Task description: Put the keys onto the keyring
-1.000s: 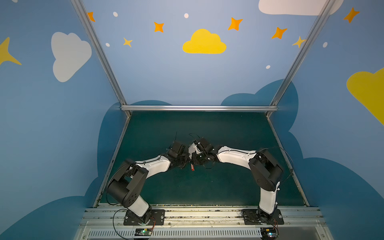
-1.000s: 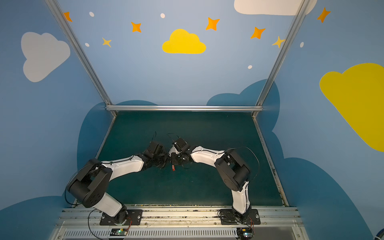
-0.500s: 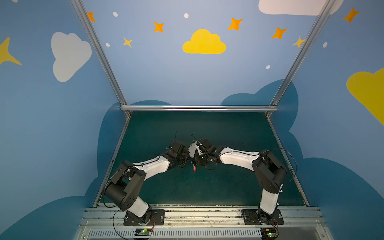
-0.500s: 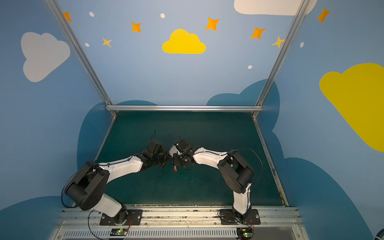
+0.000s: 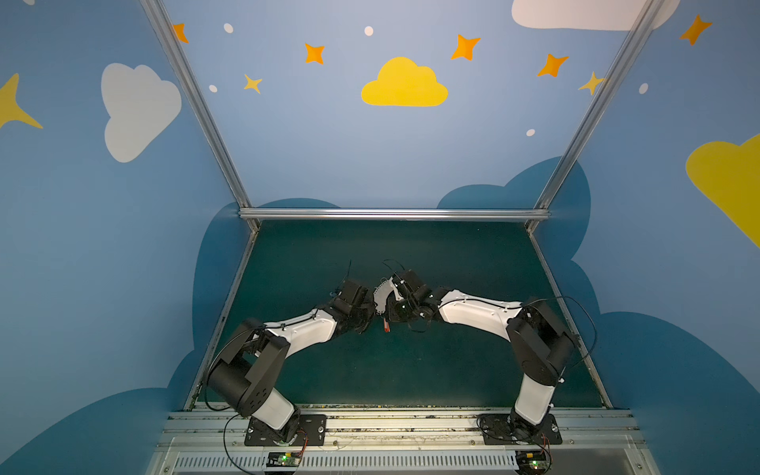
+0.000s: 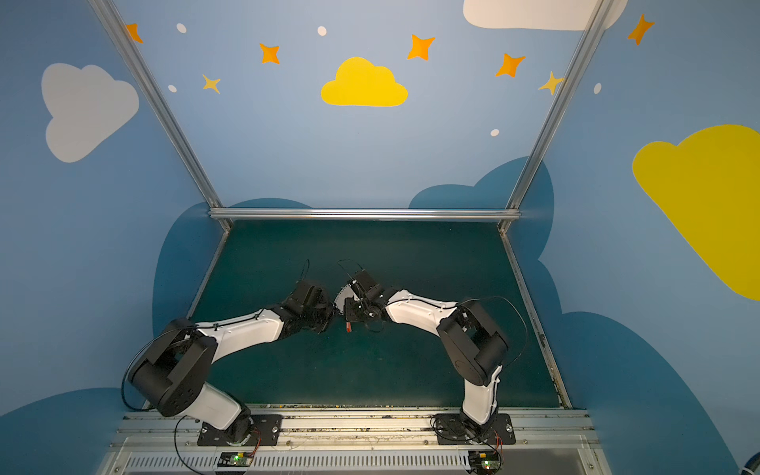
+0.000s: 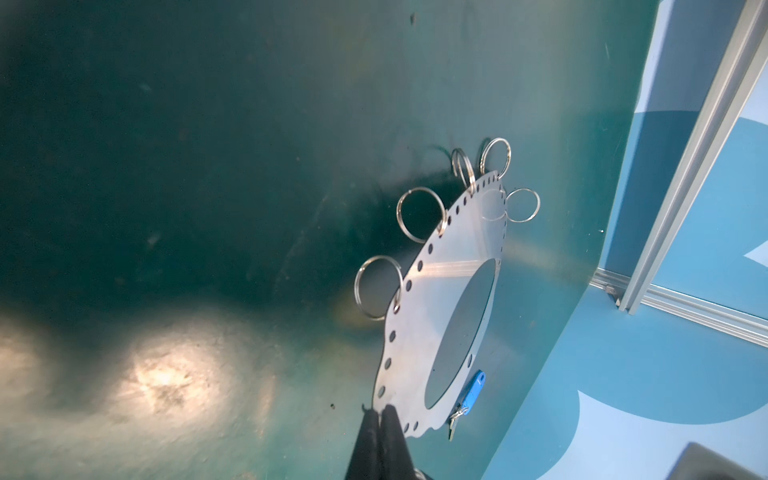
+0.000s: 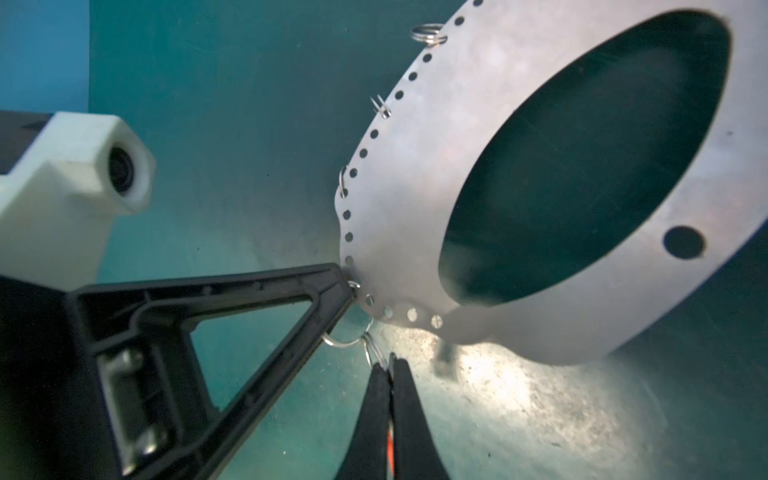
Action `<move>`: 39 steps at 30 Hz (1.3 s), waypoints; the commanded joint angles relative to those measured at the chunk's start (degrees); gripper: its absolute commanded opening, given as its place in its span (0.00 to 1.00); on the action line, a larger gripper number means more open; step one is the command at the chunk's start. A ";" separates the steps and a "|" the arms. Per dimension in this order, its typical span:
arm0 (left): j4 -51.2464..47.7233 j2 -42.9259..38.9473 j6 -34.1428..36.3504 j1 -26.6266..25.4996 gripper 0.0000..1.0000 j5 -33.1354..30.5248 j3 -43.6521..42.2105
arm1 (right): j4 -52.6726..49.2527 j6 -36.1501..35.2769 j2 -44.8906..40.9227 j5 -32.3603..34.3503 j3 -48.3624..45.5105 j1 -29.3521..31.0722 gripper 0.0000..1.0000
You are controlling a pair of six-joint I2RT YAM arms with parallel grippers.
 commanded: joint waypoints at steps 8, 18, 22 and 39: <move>0.40 0.93 0.87 -0.74 0.04 -0.03 0.08 | -0.55 0.41 0.63 0.39 1.68 -0.17 0.00; 0.07 0.85 0.60 -1.21 0.04 -0.60 1.05 | -2.39 -0.72 3.21 -2.07 3.07 1.05 0.00; -1.02 0.01 1.11 -1.25 0.04 -1.48 1.18 | -4.37 -1.30 2.95 -0.82 2.86 1.07 0.00; -1.42 -0.22 1.74 -1.56 0.04 -1.96 1.90 | -5.23 -3.08 3.12 -1.42 3.19 1.72 0.00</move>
